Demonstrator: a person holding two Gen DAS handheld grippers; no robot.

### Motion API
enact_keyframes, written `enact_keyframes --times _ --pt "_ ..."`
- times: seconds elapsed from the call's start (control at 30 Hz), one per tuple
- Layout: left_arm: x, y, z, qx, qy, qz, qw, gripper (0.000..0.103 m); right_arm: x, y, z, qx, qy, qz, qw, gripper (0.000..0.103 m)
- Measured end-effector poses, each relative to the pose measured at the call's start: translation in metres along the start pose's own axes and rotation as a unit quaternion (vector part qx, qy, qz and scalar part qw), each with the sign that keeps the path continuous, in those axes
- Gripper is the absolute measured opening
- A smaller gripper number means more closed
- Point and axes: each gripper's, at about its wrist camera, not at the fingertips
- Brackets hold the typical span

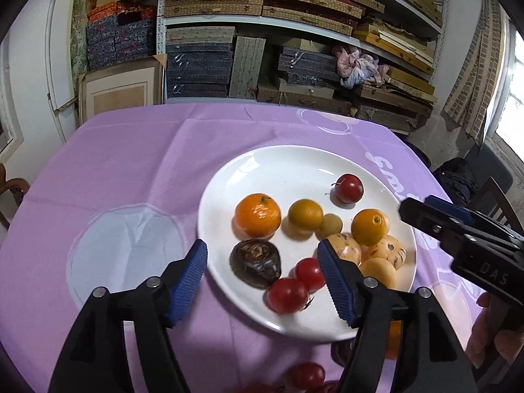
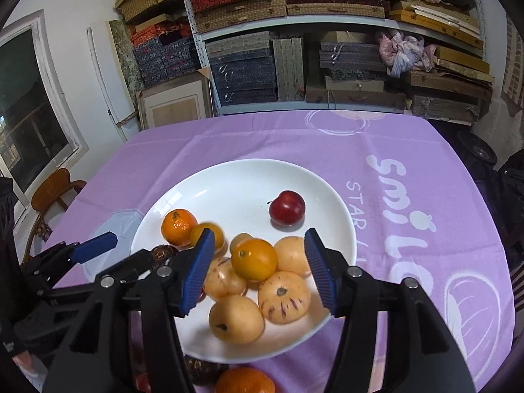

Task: Organize fruits
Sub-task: 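Carry both fruits onto the white plate and open both grippers, then withdraw both open grippers from the plate toward the remaining fruits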

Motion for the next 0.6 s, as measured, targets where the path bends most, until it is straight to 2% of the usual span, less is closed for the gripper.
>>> enact_keyframes --times 0.03,0.1,0.23,0.3,0.47,0.6 --pt "0.005 0.009 0.005 0.006 0.005 -0.001 1.0 0.072 0.011 0.002 0.008 0.003 -0.004 0.001 1.0 0.066" --pt "0.015 0.024 0.018 0.013 0.013 -0.003 0.9998 0.074 0.034 0.007 0.029 0.013 -0.014 0.009 1.0 0.079" --pt "0.037 0.042 0.057 -0.008 0.018 -0.03 0.9993 0.074 0.074 0.018 0.075 0.023 -0.025 0.013 0.999 0.086" --pt "0.046 0.043 0.075 -0.023 0.016 -0.04 0.9988 0.074 0.088 0.02 0.095 0.021 -0.033 0.012 0.999 0.093" --pt "0.059 0.037 0.111 -0.038 0.01 -0.051 0.9979 0.074 0.107 0.013 0.137 -0.009 -0.067 0.011 0.998 0.094" --pt "0.063 0.026 0.124 -0.043 -0.003 -0.051 0.9978 0.074 0.11 -0.001 0.139 -0.023 -0.066 0.015 0.997 0.094"
Point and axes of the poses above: each gripper's, at about its wrist camera, not at the fingertips, and x roughly against the way its jaws point, y to its left, z to its underside, and after that the axes turned 15 degrees about -z, right-handed
